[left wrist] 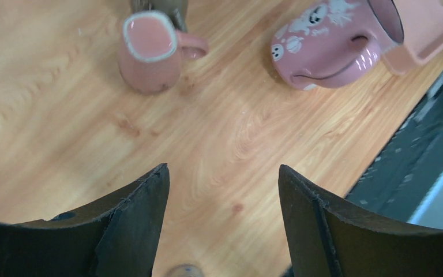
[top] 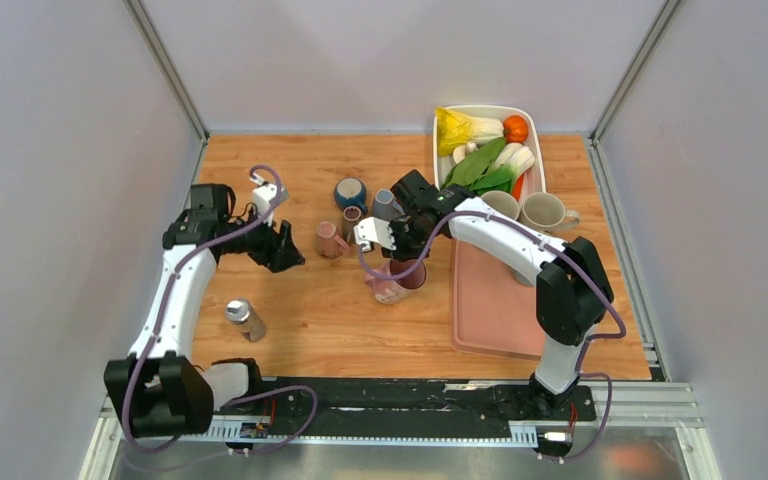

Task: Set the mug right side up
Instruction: Turn over the cup at the center of the board, then pick up the cup at the center of the board, then place the cup on the tray.

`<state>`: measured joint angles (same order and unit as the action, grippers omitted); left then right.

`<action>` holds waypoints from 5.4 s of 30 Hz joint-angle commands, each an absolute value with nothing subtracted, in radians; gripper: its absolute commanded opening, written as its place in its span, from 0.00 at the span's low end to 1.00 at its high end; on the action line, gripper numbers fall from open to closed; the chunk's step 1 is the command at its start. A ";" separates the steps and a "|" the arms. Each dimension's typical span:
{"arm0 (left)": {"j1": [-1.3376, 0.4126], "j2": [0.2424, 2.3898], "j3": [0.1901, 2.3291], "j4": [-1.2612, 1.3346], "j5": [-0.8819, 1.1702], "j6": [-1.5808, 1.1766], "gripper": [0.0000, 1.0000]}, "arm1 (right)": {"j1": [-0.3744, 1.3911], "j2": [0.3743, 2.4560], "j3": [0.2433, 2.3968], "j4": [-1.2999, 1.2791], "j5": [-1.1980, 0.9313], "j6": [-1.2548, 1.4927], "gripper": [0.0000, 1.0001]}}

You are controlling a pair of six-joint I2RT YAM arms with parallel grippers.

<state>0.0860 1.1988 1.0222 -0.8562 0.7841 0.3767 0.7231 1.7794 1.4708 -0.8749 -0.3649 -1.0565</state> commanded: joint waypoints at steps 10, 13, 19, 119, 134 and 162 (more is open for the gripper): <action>-0.053 0.860 0.836 -0.628 0.873 0.741 0.80 | 0.722 1.818 1.620 -1.000 -0.386 -1.002 0.34; -0.102 0.878 0.838 -0.684 0.880 0.803 0.79 | 0.723 1.800 1.599 -1.000 -0.380 -0.992 0.37; -0.196 0.990 0.866 -0.716 0.933 0.911 0.79 | 0.720 1.724 1.572 -0.999 -0.315 -0.988 0.47; -0.948 2.118 1.719 -0.228 0.359 0.474 0.00 | 0.267 1.153 1.202 -0.268 -0.071 -0.293 1.00; -0.948 2.104 1.744 -0.233 0.259 0.404 0.41 | 0.264 1.150 1.188 -0.267 -0.066 -0.270 1.00; -0.862 1.534 1.281 -0.365 0.229 0.432 0.49 | 0.258 1.091 1.138 -0.382 -0.282 -0.417 1.00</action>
